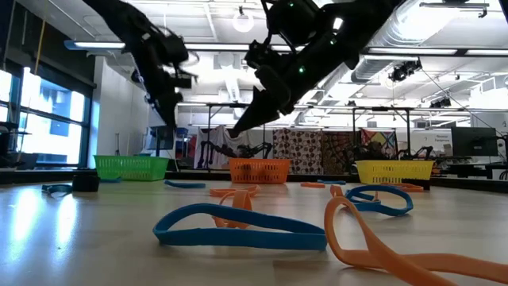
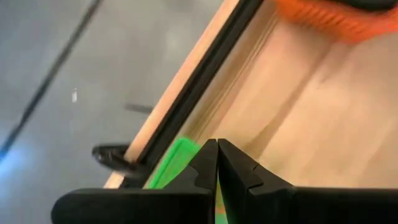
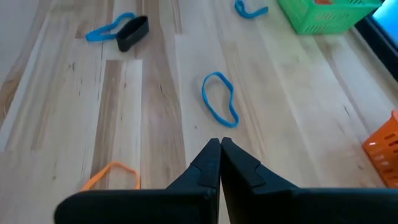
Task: Sort rubber bands into baskets
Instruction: Put the blue rubber band into the yellow bin
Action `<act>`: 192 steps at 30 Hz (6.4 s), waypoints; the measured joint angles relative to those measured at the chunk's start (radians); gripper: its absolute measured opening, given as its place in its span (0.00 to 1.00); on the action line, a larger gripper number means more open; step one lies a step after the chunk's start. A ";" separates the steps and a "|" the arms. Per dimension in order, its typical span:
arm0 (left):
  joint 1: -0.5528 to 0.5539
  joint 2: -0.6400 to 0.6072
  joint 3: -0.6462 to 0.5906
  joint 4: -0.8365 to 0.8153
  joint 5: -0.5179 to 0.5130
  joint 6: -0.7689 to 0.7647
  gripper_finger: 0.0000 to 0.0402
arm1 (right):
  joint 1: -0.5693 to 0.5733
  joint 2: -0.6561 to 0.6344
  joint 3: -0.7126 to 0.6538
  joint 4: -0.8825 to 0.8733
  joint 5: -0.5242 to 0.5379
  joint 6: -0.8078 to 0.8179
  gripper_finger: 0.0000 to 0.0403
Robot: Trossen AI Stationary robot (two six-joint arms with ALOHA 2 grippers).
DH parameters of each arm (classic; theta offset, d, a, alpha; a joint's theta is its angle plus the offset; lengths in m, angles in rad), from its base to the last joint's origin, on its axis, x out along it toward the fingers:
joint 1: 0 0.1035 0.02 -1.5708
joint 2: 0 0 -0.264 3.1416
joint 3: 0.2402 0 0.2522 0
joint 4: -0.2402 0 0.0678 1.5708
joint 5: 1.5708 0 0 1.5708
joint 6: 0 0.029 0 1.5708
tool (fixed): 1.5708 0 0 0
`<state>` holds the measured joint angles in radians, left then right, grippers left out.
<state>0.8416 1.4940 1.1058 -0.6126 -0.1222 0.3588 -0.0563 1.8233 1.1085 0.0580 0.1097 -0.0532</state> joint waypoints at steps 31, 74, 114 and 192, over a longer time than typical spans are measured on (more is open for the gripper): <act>-0.426 -0.471 -0.327 -0.307 0.033 -0.433 0.01 | 0.069 -0.118 -0.054 0.007 0.001 -0.034 0.00; -0.192 0.094 -0.324 -0.210 -0.090 -0.319 0.30 | 0.070 -0.118 -0.054 -0.002 -0.012 -0.026 0.00; -0.280 -0.051 -0.327 -0.207 -0.015 -0.208 0.21 | 0.118 -0.220 -0.053 -0.078 0.119 -0.031 0.00; -0.610 0.039 -0.297 0.978 0.860 -0.765 0.00 | 0.182 -0.247 -0.293 0.381 0.194 -0.016 0.32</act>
<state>0.2319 1.5326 0.8090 0.3650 0.7376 -0.4066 0.1253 1.5761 0.8158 0.4394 0.3038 -0.0689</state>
